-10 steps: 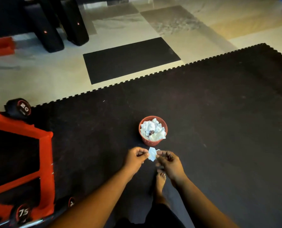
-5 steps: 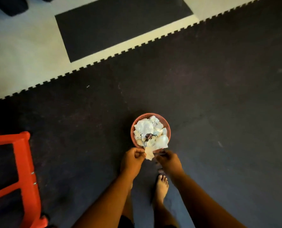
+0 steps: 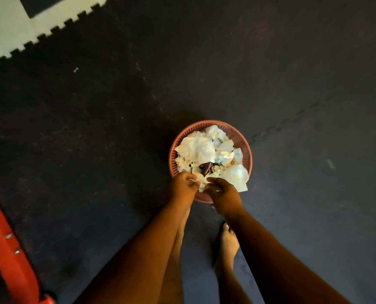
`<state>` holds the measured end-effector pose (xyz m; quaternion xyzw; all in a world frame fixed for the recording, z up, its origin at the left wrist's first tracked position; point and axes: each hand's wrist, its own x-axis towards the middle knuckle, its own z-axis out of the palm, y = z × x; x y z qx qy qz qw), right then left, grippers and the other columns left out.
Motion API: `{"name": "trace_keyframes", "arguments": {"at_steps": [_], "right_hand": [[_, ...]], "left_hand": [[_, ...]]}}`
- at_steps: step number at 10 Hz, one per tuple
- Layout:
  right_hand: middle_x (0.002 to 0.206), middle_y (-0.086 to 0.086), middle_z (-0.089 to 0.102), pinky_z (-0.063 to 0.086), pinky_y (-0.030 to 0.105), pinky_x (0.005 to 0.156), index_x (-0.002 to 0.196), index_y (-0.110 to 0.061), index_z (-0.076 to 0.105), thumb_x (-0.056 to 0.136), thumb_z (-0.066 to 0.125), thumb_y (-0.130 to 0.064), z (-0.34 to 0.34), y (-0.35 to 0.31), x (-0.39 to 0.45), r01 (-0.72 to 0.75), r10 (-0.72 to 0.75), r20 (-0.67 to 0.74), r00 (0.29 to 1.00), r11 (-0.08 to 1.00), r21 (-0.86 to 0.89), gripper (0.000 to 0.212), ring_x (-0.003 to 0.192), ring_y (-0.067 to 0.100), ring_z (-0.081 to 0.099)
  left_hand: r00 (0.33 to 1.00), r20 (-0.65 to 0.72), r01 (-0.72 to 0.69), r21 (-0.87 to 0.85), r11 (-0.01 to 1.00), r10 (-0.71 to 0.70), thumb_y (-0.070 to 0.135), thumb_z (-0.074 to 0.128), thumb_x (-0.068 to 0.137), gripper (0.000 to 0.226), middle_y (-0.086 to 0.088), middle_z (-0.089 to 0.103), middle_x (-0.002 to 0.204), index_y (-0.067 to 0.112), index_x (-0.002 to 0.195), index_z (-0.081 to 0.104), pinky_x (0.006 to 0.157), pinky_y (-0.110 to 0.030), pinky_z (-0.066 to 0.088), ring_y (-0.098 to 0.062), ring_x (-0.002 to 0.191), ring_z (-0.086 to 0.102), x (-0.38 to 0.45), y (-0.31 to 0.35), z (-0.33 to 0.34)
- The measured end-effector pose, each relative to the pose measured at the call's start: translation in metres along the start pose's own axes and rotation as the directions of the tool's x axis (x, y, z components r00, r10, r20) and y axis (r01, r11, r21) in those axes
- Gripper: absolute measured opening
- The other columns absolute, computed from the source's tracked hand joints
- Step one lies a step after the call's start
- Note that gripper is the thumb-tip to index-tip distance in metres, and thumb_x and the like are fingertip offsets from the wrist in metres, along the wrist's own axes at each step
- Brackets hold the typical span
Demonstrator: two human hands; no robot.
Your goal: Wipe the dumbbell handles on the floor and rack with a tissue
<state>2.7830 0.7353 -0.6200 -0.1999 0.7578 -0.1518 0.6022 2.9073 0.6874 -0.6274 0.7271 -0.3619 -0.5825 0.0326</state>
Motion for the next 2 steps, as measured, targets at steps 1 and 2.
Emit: {"name": "trace_keyframes", "arguments": {"at_steps": [1, 2], "right_hand": [[0.127, 0.003, 0.067, 0.053, 0.032, 0.087, 0.13, -0.018, 0.063, 0.098, 0.064, -0.023, 0.0018, 0.0063, 0.0098, -0.003, 0.002, -0.029, 1.0, 0.999, -0.035, 0.033, 0.113, 0.023, 0.065], [0.135, 0.003, 0.063, 0.048, 0.025, 0.091, 0.135, -0.015, 0.059, 0.097, 0.066, -0.023, 0.0001, 0.0033, 0.0043, -0.032, 0.035, -0.092, 0.995, 0.999, 0.032, 0.04, 0.118, 0.017, 0.061]], "left_hand": [[0.999, 0.045, 0.027, 0.013, 1.0, -0.027, 0.009, 0.07, 0.093, 0.02, -0.009, 0.069, 0.117, 0.009, 0.112, 0.066, 0.095, -0.042, 0.056, -0.023, 0.108, 0.065, 0.0101, -0.01, -0.0016], [0.999, 0.048, 0.008, -0.014, 1.0, -0.007, 0.014, 0.069, 0.095, 0.023, -0.005, 0.068, 0.117, 0.01, 0.117, 0.066, 0.089, -0.031, 0.055, -0.017, 0.107, 0.063, 0.0052, -0.0109, -0.0064]]}}
